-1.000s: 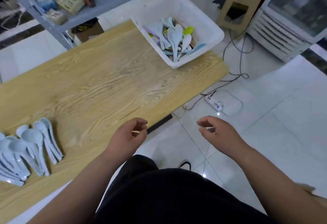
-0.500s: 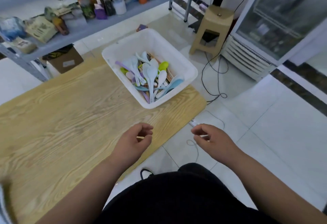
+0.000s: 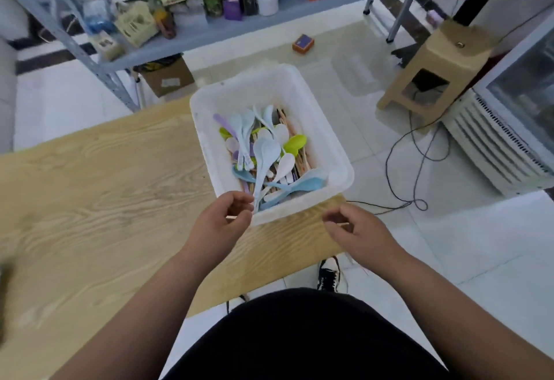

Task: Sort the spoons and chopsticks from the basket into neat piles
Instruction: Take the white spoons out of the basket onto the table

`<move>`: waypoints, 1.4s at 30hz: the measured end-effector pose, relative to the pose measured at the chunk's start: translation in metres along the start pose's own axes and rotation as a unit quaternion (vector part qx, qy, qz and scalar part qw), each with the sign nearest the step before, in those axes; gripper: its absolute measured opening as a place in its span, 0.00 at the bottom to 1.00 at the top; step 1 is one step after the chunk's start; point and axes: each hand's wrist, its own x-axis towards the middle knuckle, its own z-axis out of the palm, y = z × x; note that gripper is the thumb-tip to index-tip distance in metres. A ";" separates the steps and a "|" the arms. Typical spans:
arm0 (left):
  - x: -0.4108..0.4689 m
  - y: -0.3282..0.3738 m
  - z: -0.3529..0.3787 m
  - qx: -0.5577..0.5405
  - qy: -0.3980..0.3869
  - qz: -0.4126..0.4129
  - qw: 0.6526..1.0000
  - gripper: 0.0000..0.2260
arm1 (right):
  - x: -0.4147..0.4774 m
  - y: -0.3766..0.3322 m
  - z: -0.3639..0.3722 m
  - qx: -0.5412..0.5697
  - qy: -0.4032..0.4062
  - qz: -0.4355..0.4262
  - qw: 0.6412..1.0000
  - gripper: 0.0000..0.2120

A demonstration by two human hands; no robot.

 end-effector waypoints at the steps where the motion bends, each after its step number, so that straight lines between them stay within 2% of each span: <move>1: -0.001 0.002 0.007 -0.001 0.012 -0.014 1.000 0.10 | 0.016 -0.003 -0.010 -0.010 -0.012 -0.018 1.000 0.09; 8: -0.003 0.010 0.047 -0.023 0.090 -0.068 0.993 0.11 | 0.125 -0.022 -0.031 -0.082 -0.089 -0.120 0.985 0.06; 11: -0.003 0.011 0.048 -0.011 0.108 -0.085 0.990 0.11 | 0.158 -0.026 -0.021 -0.111 -0.100 -0.103 0.983 0.07; 15: 0.018 0.008 0.039 0.030 0.111 -0.086 0.990 0.10 | 0.191 -0.033 0.001 -0.142 -0.108 -0.101 0.979 0.14; 19: 0.075 -0.006 0.042 0.167 0.071 -0.076 0.980 0.10 | 0.227 -0.044 0.017 -0.208 -0.086 -0.083 0.971 0.23; 22: 0.120 -0.015 0.052 0.267 -0.003 -0.130 0.955 0.08 | 0.253 -0.049 0.027 -0.247 -0.079 -0.050 0.964 0.27; 25: 0.147 -0.021 0.059 0.303 -0.054 -0.170 0.936 0.09 | 0.276 -0.048 0.038 -0.283 -0.101 -0.019 0.954 0.27; 32: 0.163 -0.029 0.067 0.296 -0.083 -0.189 0.933 0.10 | 0.297 -0.045 0.052 -0.253 -0.085 0.036 0.963 0.27; 37: 0.167 -0.025 0.060 0.304 -0.109 -0.184 0.928 0.10 | 0.294 -0.046 0.045 -0.271 -0.119 0.021 0.955 0.30; 39: 0.165 -0.020 0.054 0.259 -0.100 -0.199 0.940 0.11 | 0.291 -0.045 0.040 -0.266 -0.116 0.009 0.957 0.28; 42: 0.157 -0.015 0.050 0.068 -0.078 -0.264 0.959 0.09 | 0.282 -0.044 0.031 -0.232 -0.081 0.005 0.969 0.22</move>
